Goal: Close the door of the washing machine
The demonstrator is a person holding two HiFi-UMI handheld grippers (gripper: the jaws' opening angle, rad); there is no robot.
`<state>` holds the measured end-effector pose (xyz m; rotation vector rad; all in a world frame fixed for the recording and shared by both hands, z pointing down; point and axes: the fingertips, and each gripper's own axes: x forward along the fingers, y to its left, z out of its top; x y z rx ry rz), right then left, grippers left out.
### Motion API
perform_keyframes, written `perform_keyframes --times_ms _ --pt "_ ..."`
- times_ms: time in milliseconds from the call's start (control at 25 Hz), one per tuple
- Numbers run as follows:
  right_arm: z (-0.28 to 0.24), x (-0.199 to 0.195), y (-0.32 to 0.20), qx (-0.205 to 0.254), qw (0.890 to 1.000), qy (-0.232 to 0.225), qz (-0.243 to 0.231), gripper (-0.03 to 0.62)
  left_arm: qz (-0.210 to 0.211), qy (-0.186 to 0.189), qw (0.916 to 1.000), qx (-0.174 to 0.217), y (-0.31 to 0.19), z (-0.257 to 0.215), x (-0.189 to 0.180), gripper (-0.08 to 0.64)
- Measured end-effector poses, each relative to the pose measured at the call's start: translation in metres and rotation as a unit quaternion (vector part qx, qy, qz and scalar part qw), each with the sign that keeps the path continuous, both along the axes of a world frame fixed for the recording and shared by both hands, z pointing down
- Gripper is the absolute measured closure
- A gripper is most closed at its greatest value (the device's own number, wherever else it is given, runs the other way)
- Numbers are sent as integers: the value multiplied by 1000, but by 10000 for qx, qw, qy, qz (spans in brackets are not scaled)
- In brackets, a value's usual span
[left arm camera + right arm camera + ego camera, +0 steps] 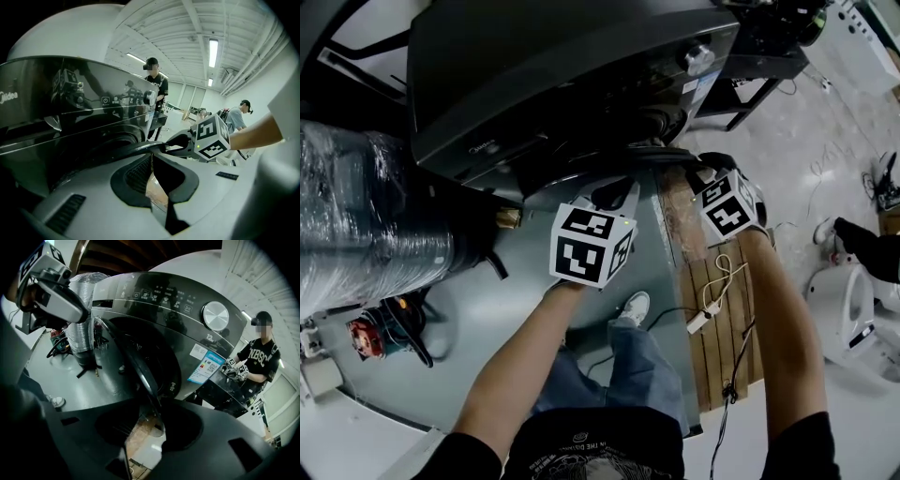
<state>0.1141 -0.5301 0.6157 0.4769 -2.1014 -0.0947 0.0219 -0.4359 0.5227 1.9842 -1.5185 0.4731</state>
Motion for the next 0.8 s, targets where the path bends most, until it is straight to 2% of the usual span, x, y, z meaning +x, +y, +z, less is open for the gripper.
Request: perform_keyframes --times_ms 800 --pt "0 -53 -68 240 9978 143 -597 448 -593 -53 9982 -25 -39 11 -34 523"
